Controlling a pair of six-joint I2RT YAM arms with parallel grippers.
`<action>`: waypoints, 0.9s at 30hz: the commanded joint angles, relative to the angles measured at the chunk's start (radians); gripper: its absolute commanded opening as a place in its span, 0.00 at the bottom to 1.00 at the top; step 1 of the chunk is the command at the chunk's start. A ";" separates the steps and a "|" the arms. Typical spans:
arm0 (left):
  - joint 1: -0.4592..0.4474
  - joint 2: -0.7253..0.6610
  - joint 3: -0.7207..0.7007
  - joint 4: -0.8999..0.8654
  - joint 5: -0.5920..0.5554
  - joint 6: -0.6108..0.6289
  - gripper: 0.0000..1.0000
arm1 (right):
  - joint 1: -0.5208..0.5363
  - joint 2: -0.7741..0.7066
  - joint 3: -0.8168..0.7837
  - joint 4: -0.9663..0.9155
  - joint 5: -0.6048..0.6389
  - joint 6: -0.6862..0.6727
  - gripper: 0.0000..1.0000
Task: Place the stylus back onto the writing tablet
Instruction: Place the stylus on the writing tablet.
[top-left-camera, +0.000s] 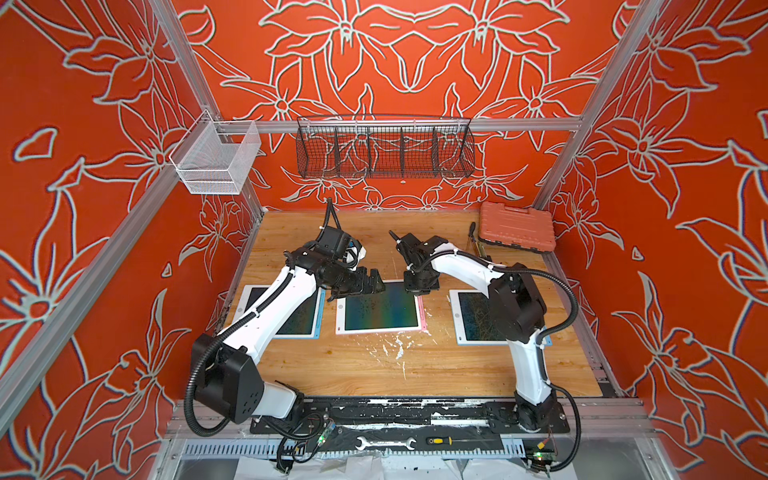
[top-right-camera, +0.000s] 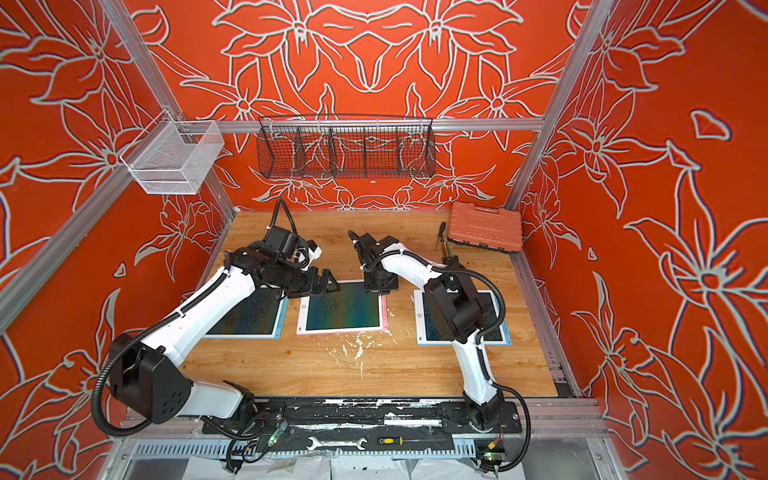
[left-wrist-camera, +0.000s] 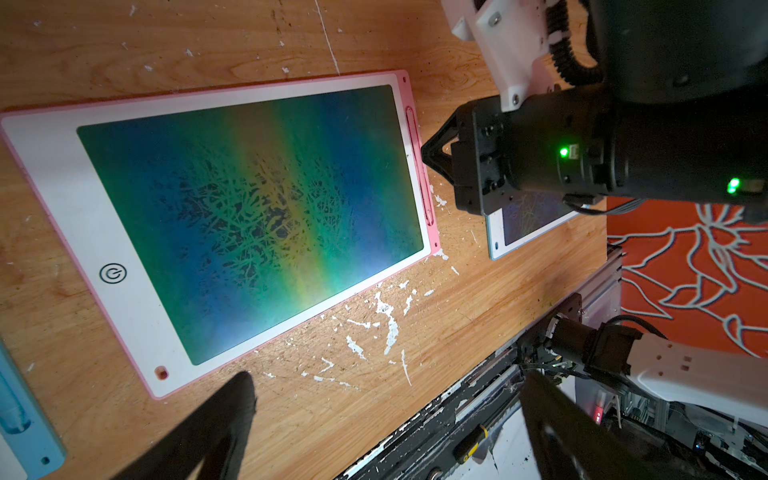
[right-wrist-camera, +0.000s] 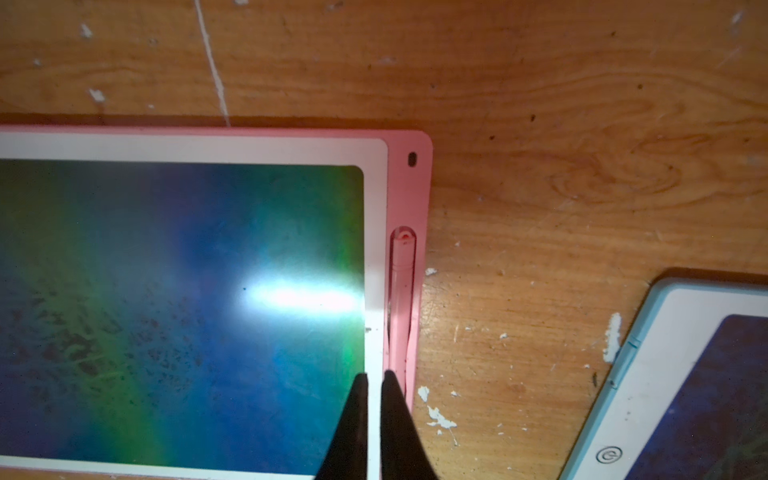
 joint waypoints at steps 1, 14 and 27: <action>0.004 0.008 0.005 0.001 0.003 0.004 0.98 | 0.007 0.033 -0.016 -0.043 0.013 -0.003 0.10; 0.005 0.002 0.004 0.001 0.001 0.004 0.98 | 0.006 0.058 -0.030 -0.044 0.010 0.001 0.11; 0.006 0.000 0.004 0.000 0.006 0.002 0.98 | 0.007 0.059 -0.057 -0.025 0.004 0.007 0.09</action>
